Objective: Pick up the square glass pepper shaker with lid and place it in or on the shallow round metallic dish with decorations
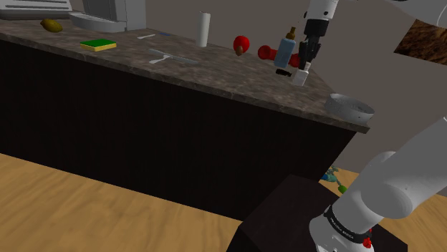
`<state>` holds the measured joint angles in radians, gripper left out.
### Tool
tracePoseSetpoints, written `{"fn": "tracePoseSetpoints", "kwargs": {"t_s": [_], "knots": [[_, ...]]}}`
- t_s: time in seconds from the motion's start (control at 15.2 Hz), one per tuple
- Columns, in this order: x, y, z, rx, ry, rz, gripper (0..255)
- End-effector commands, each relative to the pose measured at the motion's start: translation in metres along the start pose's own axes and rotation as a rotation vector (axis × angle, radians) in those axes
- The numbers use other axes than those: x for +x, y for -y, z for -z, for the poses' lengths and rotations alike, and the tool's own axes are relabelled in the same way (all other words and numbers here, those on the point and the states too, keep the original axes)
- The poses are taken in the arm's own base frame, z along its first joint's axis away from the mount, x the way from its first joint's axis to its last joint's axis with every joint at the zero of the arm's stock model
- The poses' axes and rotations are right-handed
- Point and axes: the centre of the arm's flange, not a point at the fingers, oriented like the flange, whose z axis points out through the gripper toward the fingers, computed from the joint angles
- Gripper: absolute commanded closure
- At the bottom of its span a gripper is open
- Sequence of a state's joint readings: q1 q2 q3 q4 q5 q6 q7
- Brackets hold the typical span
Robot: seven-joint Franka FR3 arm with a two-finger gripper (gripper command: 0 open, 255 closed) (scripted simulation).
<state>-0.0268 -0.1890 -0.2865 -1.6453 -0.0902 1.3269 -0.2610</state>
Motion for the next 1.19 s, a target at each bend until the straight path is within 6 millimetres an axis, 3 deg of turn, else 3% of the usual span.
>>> {"fn": "tracePoseSetpoints", "kwargs": {"t_s": [0.0, 0.73, 1.12], "knots": [[-0.001, 0.001, 0.01, 0.0, 0.0, 0.0, 255], [-0.009, 0.0, 0.063, 0.0, 0.0, 0.0, 255], [-0.076, -0.04, 0.065, 0.0, 0.0, 0.0, 255]]}}
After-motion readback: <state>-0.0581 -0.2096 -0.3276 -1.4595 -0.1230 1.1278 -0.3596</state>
